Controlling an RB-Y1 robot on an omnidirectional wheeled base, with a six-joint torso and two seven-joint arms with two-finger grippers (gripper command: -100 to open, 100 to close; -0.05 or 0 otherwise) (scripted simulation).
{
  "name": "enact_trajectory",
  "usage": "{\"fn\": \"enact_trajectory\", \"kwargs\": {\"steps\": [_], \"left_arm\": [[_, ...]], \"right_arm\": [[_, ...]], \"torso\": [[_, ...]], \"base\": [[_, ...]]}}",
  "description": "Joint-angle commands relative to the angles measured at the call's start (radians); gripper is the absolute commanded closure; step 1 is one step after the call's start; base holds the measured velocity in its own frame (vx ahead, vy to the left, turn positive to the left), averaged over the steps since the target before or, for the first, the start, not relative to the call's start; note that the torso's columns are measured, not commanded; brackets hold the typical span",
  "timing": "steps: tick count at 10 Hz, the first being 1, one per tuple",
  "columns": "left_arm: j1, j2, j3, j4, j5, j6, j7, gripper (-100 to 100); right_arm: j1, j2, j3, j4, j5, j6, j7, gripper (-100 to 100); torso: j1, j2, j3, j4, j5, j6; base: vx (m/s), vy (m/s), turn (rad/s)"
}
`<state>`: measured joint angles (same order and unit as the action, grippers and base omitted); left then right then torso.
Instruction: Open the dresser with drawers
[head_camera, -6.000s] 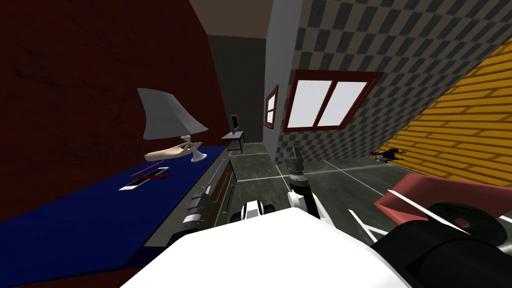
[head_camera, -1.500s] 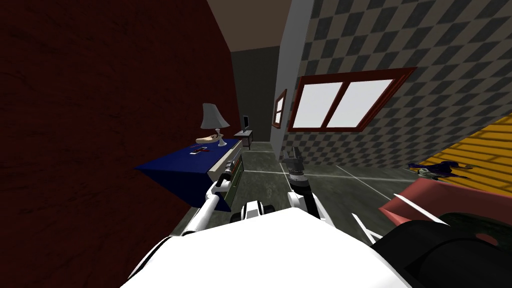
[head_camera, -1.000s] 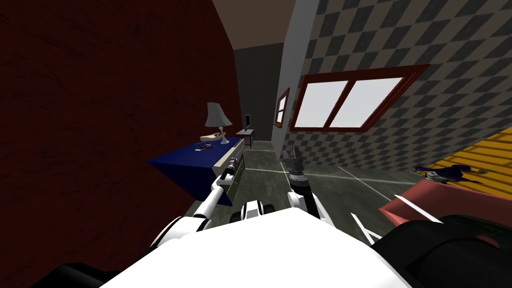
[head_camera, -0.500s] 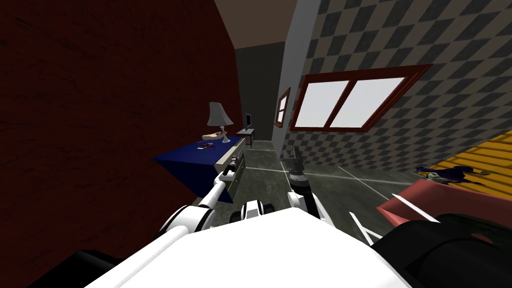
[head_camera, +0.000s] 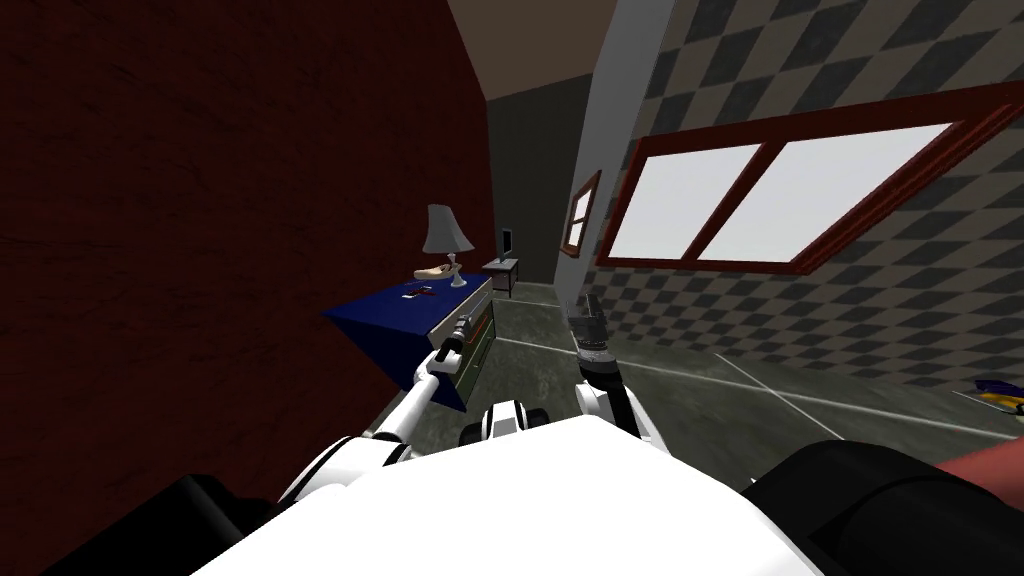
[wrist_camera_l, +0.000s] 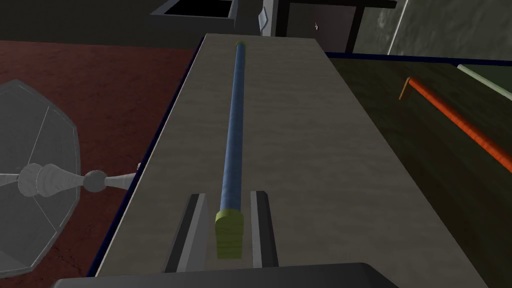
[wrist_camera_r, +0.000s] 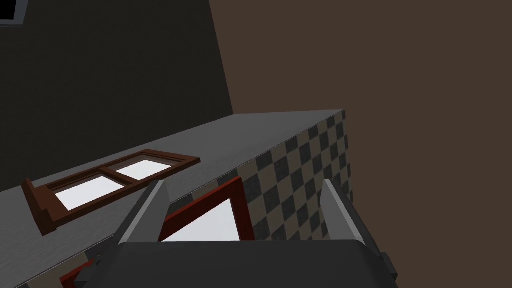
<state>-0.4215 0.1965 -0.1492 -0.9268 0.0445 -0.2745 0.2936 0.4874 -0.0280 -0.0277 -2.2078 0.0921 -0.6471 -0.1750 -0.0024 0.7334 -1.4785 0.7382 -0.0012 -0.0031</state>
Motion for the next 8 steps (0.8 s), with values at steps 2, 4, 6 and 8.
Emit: {"fn": "enact_trajectory", "kwargs": {"steps": [2, 4, 6, 8], "left_arm": [[0.074, 0.026, -0.01, -0.097, -0.054, -0.015, 0.072, 100], [0.149, 0.079, -0.036, -0.168, -0.13, -0.044, 0.14, 100], [0.176, 0.079, -0.036, -0.211, -0.134, -0.044, 0.164, 100], [0.244, 0.133, -0.062, -0.27, -0.209, -0.074, 0.233, 100]], "right_arm": [[0.0, 0.0, 0.0, 0.0, 0.0, 0.0, 0.0, 0], [0.0, 0.0, 0.0, 0.0, 0.0, 0.0, 0.0, 0], [0.0, 0.0, 0.0, 0.0, 0.0, 0.0, 0.0, 0], [0.0, 0.0, 0.0, 0.0, 0.0, 0.0, 0.0, 0]], "torso": [[0.004, 0.002, 0.001, -0.002, 0.003, 0.008], [0.001, 0.002, 0.001, 0.0, 0.0, -0.001], [0.003, 0.005, 0.003, -0.001, 0.002, 0.006], [0.002, 0.002, 0.001, 0.0, 0.0, 0.0]], "base": [[0.05, -0.021, 0.035], [0.163, -0.094, 0.282], [0.054, -0.042, 0.031], [0.158, -0.111, 0.255]]}}
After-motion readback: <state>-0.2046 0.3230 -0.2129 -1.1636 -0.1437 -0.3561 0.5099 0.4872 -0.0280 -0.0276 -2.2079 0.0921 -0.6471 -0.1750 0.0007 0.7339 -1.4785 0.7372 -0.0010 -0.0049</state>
